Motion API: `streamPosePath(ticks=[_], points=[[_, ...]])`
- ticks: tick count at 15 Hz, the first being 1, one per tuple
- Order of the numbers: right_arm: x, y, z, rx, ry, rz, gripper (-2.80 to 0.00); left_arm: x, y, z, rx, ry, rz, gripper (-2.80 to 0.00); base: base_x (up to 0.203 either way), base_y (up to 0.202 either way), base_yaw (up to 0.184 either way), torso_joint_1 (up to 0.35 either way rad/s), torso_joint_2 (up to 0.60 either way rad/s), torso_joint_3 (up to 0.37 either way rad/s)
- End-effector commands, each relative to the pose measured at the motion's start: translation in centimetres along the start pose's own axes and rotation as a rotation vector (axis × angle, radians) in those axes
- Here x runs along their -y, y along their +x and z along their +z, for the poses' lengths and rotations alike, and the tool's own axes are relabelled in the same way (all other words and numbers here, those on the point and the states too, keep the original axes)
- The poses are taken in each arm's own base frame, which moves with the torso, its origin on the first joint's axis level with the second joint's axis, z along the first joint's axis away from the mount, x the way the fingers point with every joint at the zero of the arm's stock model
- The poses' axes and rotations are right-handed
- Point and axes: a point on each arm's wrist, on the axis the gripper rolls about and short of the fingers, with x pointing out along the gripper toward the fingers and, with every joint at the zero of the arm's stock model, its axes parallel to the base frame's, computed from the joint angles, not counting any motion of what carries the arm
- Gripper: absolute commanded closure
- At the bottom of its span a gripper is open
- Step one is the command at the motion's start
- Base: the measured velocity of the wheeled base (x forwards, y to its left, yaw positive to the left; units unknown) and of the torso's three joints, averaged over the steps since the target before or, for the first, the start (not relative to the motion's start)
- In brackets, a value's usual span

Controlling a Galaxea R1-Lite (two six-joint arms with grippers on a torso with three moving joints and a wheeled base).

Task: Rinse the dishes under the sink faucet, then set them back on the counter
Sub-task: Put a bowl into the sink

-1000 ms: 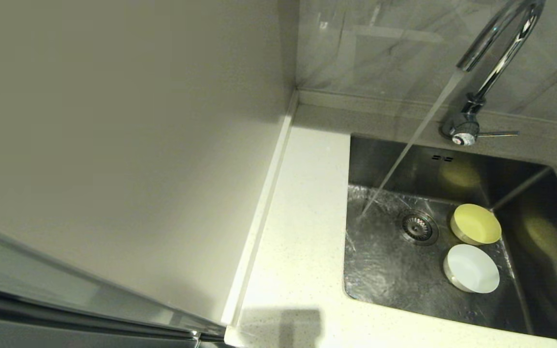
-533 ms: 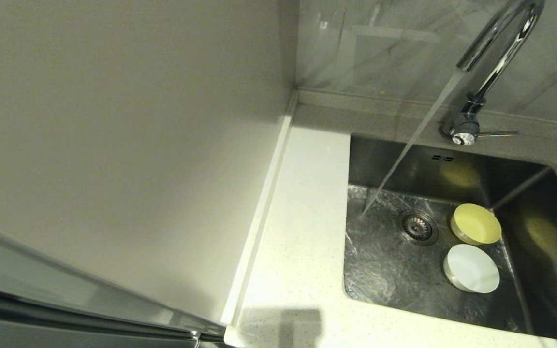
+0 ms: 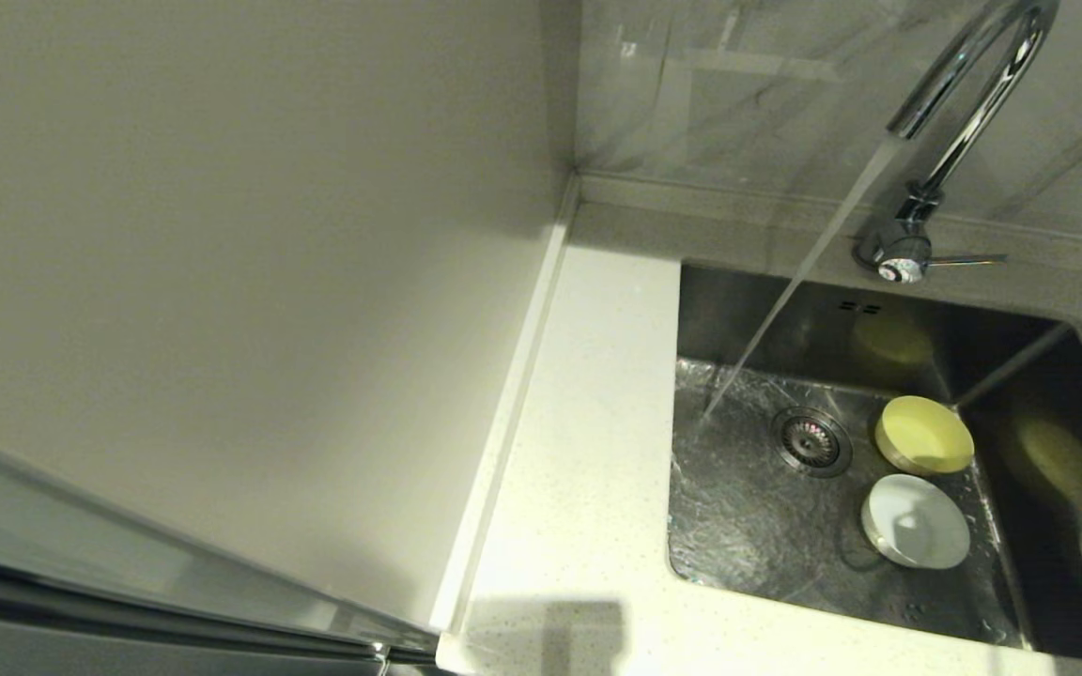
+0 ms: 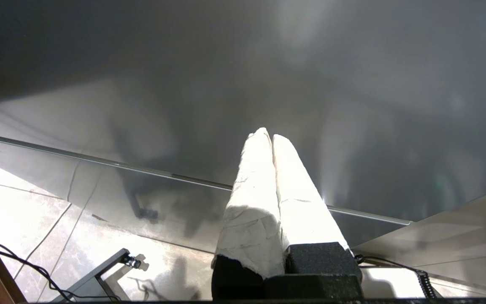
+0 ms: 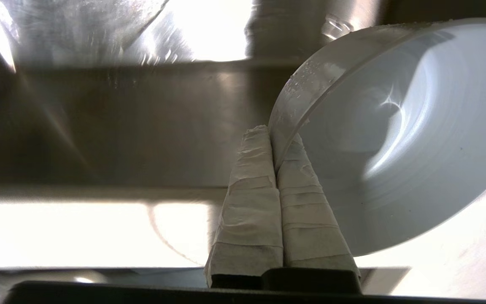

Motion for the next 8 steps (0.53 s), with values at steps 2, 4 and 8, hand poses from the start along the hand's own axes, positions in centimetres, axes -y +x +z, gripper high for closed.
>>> streamPosePath(ticks=[2,4,8], points=[[-3.5,0.4,-0.3,0.007,-0.289,-0.03,0.0,0.0,0.0,0.0,0.004,-0.001,-0.001,0.0,0.0,0.0,0.0,0.0,0.0,0.0],[-4.2,1.3,-0.3,0.052,-0.428,-0.076,0.0,0.0,0.0,0.0,0.004,-0.001,0.0,0.0,0.0,0.0,0.0,0.0,0.0,0.0],[-4.3,3.8,0.2,0.256,-0.677,-0.168,0.0,0.0,0.0,0.0,0.004,-0.001,0.002,0.0,0.0,0.0,0.0,0.0,0.0,0.0]])
